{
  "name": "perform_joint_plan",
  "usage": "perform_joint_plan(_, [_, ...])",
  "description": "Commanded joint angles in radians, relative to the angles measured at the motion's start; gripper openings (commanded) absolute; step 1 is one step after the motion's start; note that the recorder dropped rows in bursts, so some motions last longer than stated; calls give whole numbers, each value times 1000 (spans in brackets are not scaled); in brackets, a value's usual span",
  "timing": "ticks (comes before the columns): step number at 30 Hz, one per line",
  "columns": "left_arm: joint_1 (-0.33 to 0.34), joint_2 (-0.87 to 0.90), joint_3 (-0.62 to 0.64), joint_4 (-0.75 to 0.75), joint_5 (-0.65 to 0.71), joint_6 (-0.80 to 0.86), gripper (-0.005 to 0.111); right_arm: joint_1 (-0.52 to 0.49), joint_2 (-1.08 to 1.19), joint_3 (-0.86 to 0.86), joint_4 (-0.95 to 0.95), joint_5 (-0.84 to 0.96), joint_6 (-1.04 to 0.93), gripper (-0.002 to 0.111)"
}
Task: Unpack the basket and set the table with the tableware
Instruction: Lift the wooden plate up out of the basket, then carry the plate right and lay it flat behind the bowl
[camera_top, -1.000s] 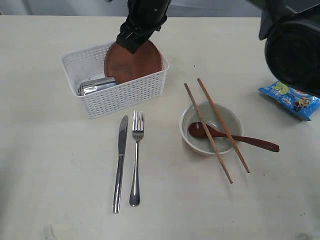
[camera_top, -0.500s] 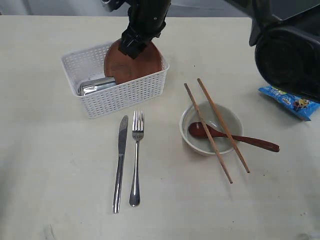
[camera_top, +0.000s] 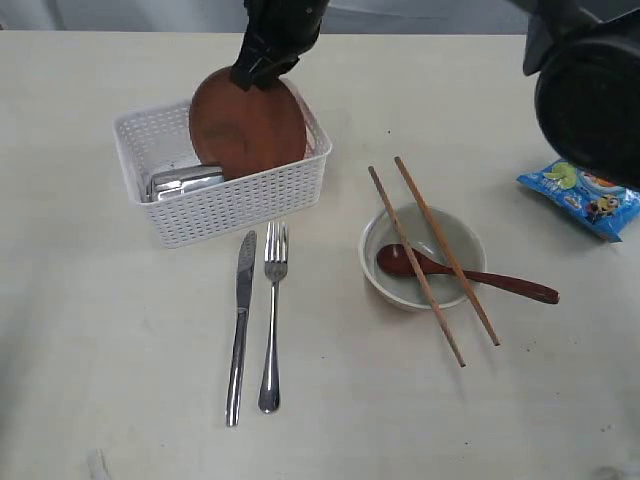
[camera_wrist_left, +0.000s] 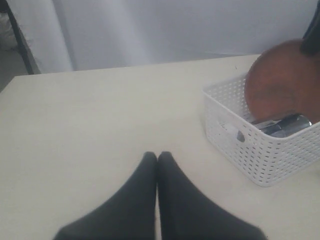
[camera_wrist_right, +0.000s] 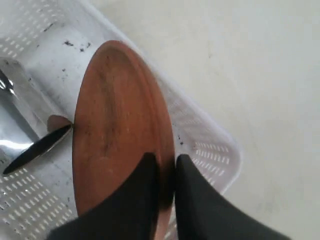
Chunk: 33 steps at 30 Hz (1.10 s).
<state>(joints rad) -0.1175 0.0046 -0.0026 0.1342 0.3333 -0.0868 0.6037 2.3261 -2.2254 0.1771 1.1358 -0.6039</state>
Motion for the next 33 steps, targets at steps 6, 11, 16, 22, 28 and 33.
perform_joint_plan(6, [4,-5,3,0,-7,2,0,-6,-125,-11,-97,15,43,0])
perform_joint_plan(11, [4,-5,3,0,-7,2,0,-33,-185,-11,-207,37,126,0])
perform_joint_plan(16, [4,-5,3,0,-7,2,0,-138,-232,-11,-205,85,181,0])
perform_joint_plan(22, [4,-5,3,0,-7,2,0,-330,-239,30,-200,85,330,0])
perform_joint_plan(28, [4,-5,3,0,-7,2,0,-465,-237,211,-83,85,402,0])
perform_joint_plan(33, [4,-5,3,0,-7,2,0,-522,-237,399,86,-30,418,0])
